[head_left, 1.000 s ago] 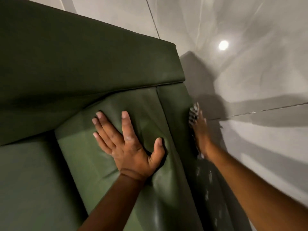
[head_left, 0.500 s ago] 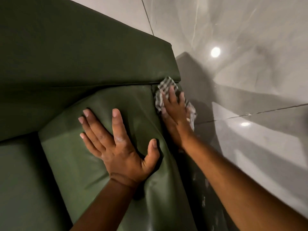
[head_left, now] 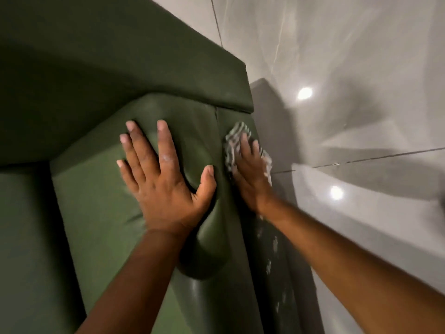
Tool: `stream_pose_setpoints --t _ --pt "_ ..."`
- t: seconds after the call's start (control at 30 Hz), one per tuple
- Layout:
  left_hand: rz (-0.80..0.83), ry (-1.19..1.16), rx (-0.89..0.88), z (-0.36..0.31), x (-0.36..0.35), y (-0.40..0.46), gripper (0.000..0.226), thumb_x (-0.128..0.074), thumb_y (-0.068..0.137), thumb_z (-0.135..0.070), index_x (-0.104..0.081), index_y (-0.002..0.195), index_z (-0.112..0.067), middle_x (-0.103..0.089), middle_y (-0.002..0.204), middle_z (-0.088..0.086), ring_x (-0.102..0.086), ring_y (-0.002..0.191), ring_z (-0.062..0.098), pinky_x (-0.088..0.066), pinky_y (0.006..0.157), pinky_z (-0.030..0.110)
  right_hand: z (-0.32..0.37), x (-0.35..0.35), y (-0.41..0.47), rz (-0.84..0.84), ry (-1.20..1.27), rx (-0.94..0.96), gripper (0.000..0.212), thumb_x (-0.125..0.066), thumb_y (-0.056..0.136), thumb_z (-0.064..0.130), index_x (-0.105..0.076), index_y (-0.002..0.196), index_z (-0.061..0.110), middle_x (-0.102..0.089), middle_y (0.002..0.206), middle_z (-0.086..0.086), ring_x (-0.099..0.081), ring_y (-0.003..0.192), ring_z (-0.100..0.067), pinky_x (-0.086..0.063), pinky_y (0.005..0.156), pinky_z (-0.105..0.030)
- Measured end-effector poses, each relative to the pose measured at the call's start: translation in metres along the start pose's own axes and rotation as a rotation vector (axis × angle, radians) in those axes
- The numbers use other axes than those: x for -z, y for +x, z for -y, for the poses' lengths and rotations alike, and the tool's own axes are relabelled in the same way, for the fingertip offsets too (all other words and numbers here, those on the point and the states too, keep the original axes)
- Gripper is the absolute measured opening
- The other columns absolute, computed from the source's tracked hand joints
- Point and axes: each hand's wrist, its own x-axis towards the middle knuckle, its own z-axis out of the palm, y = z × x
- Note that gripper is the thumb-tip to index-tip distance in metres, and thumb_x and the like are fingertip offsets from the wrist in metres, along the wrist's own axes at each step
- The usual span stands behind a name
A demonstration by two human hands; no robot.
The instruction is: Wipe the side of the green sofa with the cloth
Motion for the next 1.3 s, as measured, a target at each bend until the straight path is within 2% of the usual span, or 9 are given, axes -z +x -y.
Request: stream_pose_setpoints --t 0.13,0.33,0.5,0.67,0.77,0.87,1.07,1.17,1.3 --pt "0.207 -0.041 0.076 -0.004 0.015 -0.088 0.097 -0.047 0.086 -0.065 0.006 0.158 -0.028 0.013 0.168 0.005 0.014 0.155 0.024 0.007 0.123 0.048 0.011 -0.003 0.025 0.033 0.059 -0.067 0.063 -0.024 0.091 0.048 -0.021 0.149 0.024 -0.008 0.162 -0.016 0.001 0.146 -0.047 -0.005 0.117 -0.060" --pt "0.191 0.000 0.051 -0.006 0.013 -0.115 0.085 -0.040 0.092 -0.059 0.001 0.159 -0.027 0.008 0.168 0.008 0.010 0.155 0.027 0.004 0.124 0.054 -0.011 -0.022 -0.125 0.029 0.093 -0.101 0.069 -0.006 0.084 0.075 0.005 0.142 0.039 0.005 0.162 -0.010 0.008 0.149 -0.032 0.002 0.121 -0.053" --pt "0.095 0.075 0.041 -0.006 -0.003 -0.119 0.085 -0.038 0.092 -0.062 -0.005 0.159 -0.022 0.001 0.168 0.014 0.003 0.155 0.034 -0.002 0.123 0.060 -0.037 -0.050 -0.222 0.000 0.162 -0.084 0.051 -0.009 0.085 0.077 0.006 0.133 0.068 0.015 0.153 0.021 0.024 0.142 -0.005 0.006 0.121 -0.049" --pt "-0.016 0.115 0.004 -0.005 -0.022 -0.118 0.086 -0.038 0.093 -0.065 -0.011 0.159 -0.018 -0.007 0.166 0.018 -0.005 0.154 0.038 -0.007 0.121 0.062 -0.044 -0.046 -0.138 0.050 -0.136 -0.070 0.068 -0.011 0.089 0.066 0.002 0.149 0.037 0.014 0.161 -0.001 0.012 0.148 -0.032 -0.004 0.120 -0.056" --pt "-0.053 0.146 0.007 -0.001 -0.033 -0.121 0.087 -0.038 0.092 -0.067 -0.013 0.159 -0.017 -0.009 0.166 0.020 -0.006 0.154 0.038 -0.008 0.121 0.062 -0.036 -0.032 -0.063 0.013 -0.139 -0.050 0.058 -0.024 0.098 0.045 0.001 0.149 0.035 0.006 0.163 -0.007 0.004 0.149 -0.035 -0.007 0.119 -0.060" --pt "-0.106 0.170 -0.008 0.001 -0.041 -0.120 0.089 -0.037 0.091 -0.069 -0.015 0.158 -0.017 -0.013 0.165 0.021 -0.010 0.153 0.039 -0.009 0.120 0.062 -0.035 -0.026 -0.032 -0.016 -0.100 0.110 0.059 -0.013 0.095 0.047 0.000 0.147 0.023 -0.002 0.160 -0.022 0.000 0.149 -0.036 0.002 0.121 -0.054" --pt "-0.095 0.178 0.006 -0.004 -0.033 -0.119 0.090 -0.035 0.091 -0.071 -0.012 0.159 -0.017 -0.010 0.165 0.021 -0.007 0.154 0.039 -0.007 0.121 0.061 -0.032 -0.039 -0.129 -0.043 -0.114 -0.077 0.064 -0.009 0.090 0.053 0.005 0.149 0.033 0.002 0.163 -0.005 -0.003 0.149 -0.030 -0.012 0.118 -0.054" --pt "-0.092 0.184 0.016 -0.007 -0.030 -0.120 0.089 -0.037 0.091 -0.070 -0.011 0.159 -0.018 -0.009 0.166 0.020 -0.006 0.154 0.037 -0.009 0.121 0.061 -0.051 -0.058 -0.237 -0.008 0.059 -0.093 0.057 -0.013 0.092 0.065 0.017 0.139 0.055 0.018 0.158 0.013 0.015 0.147 -0.014 -0.003 0.119 -0.057" --pt "-0.116 0.197 0.006 -0.005 -0.032 -0.121 0.089 -0.038 0.091 -0.069 -0.010 0.159 -0.019 -0.010 0.166 0.019 -0.008 0.154 0.036 -0.010 0.121 0.061 -0.066 -0.063 -0.251 0.026 0.161 -0.113 0.056 -0.012 0.091 0.070 0.012 0.140 0.057 0.024 0.152 0.035 0.022 0.144 -0.001 0.016 0.116 -0.035"
